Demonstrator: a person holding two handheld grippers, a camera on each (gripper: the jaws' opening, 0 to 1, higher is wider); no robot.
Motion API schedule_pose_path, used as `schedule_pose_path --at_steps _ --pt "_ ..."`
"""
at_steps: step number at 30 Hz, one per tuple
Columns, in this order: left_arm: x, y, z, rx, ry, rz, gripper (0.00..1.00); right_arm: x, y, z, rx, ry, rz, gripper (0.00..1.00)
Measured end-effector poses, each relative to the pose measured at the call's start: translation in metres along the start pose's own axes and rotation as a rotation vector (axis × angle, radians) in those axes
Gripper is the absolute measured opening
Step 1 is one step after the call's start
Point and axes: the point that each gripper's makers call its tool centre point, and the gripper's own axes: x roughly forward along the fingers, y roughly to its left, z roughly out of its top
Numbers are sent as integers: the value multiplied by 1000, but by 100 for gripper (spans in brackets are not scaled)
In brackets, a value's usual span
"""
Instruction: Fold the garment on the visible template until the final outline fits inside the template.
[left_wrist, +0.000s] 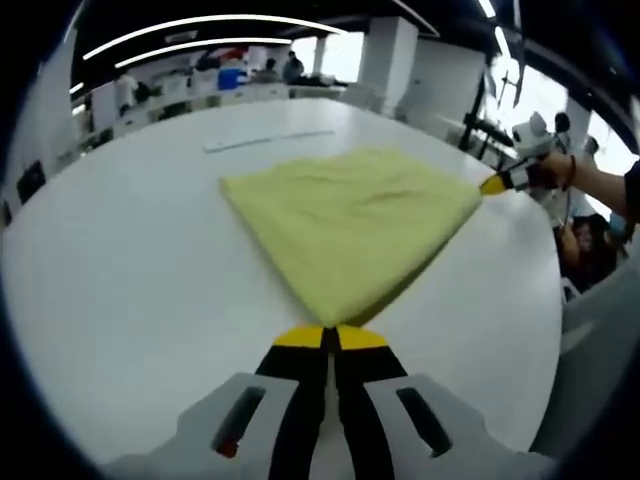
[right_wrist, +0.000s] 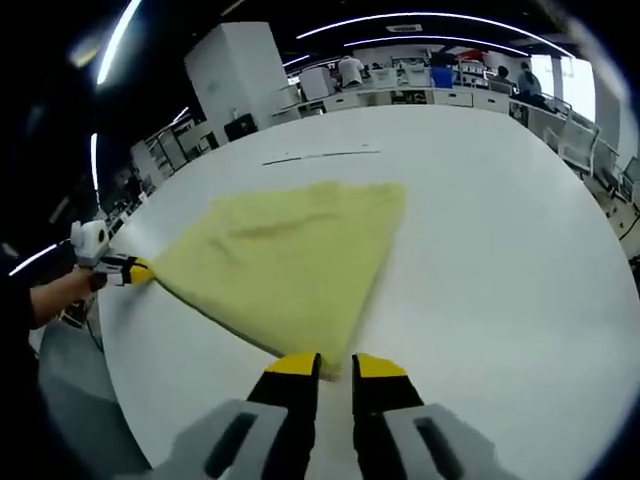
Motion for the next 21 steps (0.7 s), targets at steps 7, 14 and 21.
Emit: schedule_pose_path --at_steps 7,14,21 --pt "-3 -1 -2 10 7 -4 0 -2 -1 2 -28 -8 2 0" --pt "-10 -3 -7 24 22 -1 0 -6 4 -4 -27 1 20 0" --pt "-19 -8 -14 50 41 2 0 -10 10 -12 -38 12 26 0"
